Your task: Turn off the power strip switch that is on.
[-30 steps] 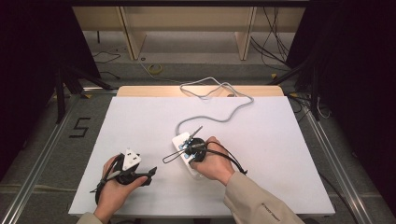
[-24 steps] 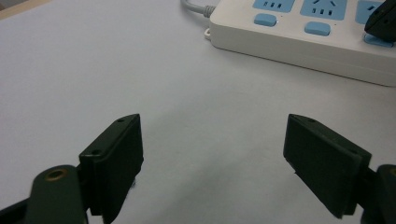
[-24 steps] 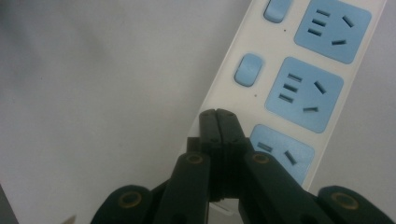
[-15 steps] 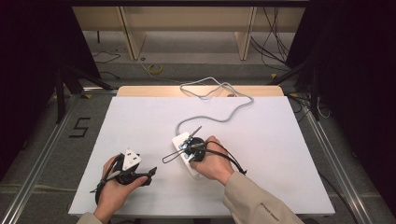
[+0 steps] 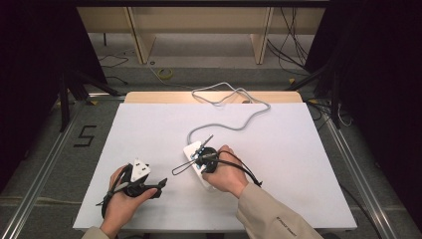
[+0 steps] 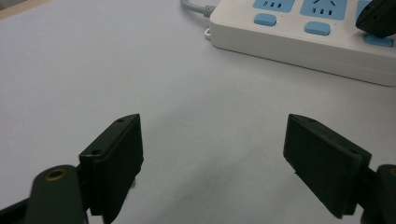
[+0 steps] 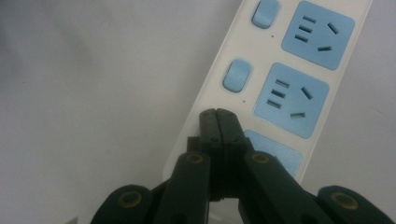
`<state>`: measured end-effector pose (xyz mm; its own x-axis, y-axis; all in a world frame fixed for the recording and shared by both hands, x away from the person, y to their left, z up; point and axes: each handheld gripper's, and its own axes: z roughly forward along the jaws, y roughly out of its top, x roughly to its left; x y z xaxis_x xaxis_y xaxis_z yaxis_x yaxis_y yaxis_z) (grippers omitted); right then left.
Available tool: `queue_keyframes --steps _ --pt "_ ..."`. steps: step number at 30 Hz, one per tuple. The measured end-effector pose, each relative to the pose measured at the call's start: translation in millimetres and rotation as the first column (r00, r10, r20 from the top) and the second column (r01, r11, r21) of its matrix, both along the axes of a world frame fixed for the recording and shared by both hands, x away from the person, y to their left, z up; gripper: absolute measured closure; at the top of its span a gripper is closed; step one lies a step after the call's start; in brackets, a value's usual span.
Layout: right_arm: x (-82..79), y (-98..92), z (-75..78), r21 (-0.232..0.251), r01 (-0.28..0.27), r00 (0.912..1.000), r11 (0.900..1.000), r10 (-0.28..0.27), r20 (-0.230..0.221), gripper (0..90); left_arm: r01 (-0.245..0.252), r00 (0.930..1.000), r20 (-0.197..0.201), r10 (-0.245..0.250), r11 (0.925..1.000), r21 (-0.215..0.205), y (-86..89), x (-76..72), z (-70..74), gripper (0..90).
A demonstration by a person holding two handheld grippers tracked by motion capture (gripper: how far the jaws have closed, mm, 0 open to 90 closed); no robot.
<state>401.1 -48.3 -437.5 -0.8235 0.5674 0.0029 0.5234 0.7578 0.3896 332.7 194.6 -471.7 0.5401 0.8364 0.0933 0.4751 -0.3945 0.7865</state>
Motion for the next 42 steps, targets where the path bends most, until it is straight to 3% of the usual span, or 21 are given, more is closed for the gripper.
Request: queue_keyframes --steps 9,13,29,42 --pt "0.1 1.2 -0.8 -0.002 -0.002 0.9999 1.0 0.002 -0.012 90.0 -0.001 1.0 0.001 0.001 1.0 0.0 -0.3 -0.2 0.0 19.6" --pt "-2.0 3.4 -0.7 -0.018 -0.009 0.9999 1.0 0.009 0.013 90.0 -0.004 1.0 0.002 0.004 1.0 -0.004 0.1 -0.5 0.0 19.6" --pt "-0.2 -1.6 -1.3 0.028 0.009 0.9999 1.0 -0.009 -0.012 90.0 0.0 1.0 -0.003 0.0 1.0 0.002 0.9 0.2 -0.4 19.6" --pt "-0.2 -1.3 -1.0 0.022 -0.003 1.0 1.0 0.003 -0.007 90.0 -0.004 1.0 -0.003 0.004 1.0 -0.005 0.8 0.1 -0.7 19.6"
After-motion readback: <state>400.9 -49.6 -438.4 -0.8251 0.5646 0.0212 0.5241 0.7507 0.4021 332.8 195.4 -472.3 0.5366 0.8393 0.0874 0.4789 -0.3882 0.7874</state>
